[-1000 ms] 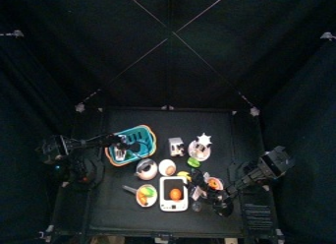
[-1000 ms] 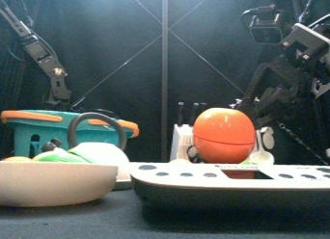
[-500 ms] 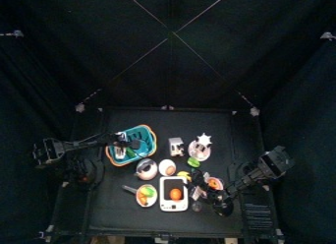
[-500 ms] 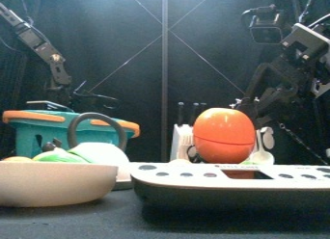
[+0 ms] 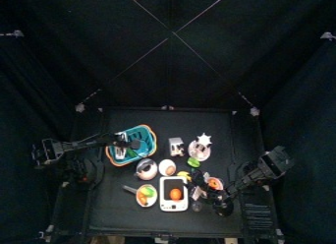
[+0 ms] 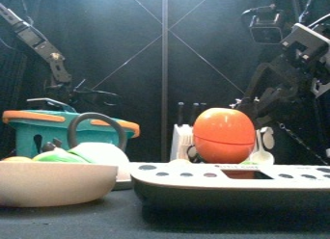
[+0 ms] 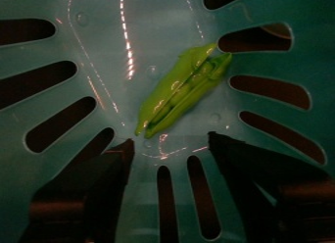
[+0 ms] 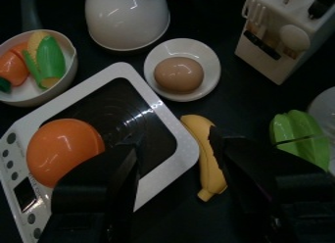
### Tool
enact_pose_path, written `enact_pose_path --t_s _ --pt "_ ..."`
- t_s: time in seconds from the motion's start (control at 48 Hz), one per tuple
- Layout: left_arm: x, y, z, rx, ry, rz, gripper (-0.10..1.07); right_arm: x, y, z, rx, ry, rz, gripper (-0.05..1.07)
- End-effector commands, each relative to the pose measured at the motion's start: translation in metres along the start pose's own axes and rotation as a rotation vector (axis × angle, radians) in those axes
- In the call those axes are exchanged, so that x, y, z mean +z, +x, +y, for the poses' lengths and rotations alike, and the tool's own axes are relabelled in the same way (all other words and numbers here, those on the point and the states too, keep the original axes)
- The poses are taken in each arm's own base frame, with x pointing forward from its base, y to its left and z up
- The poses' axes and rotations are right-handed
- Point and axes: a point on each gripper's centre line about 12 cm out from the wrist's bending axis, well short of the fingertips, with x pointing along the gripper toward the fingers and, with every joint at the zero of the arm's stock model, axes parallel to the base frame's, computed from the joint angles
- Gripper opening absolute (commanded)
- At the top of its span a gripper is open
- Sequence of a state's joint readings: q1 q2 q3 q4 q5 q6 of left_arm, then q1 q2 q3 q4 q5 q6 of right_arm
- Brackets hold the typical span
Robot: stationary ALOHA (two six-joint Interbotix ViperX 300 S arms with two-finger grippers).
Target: Grab peas
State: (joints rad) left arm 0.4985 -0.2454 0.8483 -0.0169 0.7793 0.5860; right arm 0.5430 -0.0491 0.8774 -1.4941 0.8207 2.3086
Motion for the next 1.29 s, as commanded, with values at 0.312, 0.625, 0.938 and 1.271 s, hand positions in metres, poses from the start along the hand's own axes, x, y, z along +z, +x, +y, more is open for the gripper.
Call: enact_pose_path --t_s 0.312,0.625,0.938,1.271 --pt "0.021 0.014 -0.004 0.045 0.07 -0.08 1.03 0.007 -0.002 0.002 0.008 0.019 -0.014 0.88" --pt "0.02 0.033 -0.006 0.011 0.074 -0.03 1.03 0.007 -0.002 0.002 0.009 0.019 -0.013 0.88" --pt "0.022 0.037 -0.003 0.03 0.074 -0.05 0.77 0.006 -0.002 0.002 0.008 0.019 -0.012 0.88" --pt "0.023 0.026 0.008 0.079 0.07 -0.08 0.6 0.005 -0.002 0.001 0.004 0.022 -0.008 0.88"
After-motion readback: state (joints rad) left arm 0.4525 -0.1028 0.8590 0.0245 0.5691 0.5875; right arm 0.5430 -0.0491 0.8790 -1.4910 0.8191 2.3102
